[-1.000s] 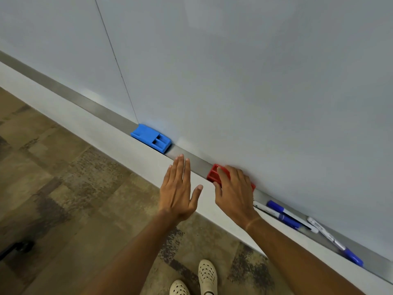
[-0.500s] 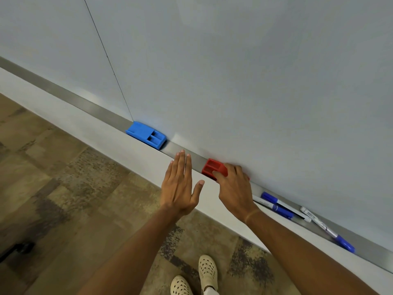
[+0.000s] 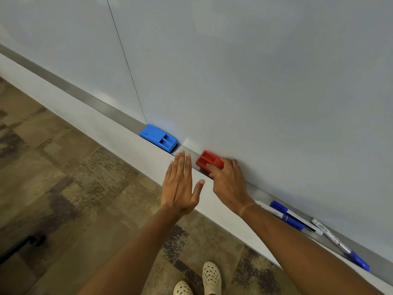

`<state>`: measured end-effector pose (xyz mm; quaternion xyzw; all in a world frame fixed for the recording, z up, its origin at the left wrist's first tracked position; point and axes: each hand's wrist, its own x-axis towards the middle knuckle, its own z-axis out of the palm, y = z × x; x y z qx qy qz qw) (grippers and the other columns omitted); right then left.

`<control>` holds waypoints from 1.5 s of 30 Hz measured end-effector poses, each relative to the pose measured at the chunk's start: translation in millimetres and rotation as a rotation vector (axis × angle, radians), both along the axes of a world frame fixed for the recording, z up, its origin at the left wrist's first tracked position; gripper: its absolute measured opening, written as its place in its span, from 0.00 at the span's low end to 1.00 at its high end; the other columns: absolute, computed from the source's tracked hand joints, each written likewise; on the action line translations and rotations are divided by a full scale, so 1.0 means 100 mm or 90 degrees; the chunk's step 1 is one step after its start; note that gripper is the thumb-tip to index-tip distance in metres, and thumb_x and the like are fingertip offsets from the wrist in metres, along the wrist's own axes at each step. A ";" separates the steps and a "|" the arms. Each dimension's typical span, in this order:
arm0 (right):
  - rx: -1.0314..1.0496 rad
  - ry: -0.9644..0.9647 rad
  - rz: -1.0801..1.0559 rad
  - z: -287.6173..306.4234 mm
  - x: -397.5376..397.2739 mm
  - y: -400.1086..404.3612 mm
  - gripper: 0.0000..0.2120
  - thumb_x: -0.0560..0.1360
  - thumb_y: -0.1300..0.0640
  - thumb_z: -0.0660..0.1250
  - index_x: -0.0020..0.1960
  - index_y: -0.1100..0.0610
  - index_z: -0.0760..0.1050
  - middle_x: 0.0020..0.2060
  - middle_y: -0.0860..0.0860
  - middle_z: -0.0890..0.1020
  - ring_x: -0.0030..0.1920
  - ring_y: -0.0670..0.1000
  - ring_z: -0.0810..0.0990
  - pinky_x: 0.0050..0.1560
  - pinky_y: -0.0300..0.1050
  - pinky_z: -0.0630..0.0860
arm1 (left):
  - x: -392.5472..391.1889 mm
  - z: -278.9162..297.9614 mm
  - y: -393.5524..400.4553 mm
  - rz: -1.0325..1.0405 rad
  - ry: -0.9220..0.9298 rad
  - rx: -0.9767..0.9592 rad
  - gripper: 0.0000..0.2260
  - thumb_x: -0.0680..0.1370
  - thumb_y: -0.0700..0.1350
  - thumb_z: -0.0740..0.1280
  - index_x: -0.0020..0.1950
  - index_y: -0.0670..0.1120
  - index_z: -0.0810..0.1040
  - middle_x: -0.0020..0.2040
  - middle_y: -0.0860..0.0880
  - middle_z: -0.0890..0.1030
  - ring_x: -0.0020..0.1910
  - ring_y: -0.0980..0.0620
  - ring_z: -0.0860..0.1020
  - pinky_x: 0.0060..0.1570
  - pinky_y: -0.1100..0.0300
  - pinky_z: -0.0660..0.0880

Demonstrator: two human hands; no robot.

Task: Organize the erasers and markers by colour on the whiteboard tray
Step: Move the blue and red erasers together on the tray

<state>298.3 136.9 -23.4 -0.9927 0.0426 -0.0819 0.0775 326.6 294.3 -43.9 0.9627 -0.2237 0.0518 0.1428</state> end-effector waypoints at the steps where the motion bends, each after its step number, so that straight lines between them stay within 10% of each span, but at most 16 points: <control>1: 0.006 -0.002 0.008 0.01 0.06 0.04 0.19 0.73 0.53 0.71 0.64 0.49 0.74 0.57 0.57 0.78 0.57 0.59 0.74 0.55 0.53 0.77 | 0.01 0.00 0.02 0.005 -0.002 0.000 0.36 0.80 0.62 0.49 0.80 0.42 0.43 0.80 0.43 0.43 0.79 0.48 0.41 0.74 0.58 0.33; 45: -0.011 -0.071 0.001 -0.16 0.35 0.20 0.15 0.74 0.53 0.68 0.59 0.57 0.74 0.49 0.55 0.80 0.49 0.56 0.77 0.48 0.48 0.74 | 0.16 -0.10 0.31 -0.030 0.009 0.008 0.35 0.80 0.62 0.49 0.79 0.41 0.45 0.80 0.42 0.45 0.79 0.46 0.44 0.76 0.52 0.44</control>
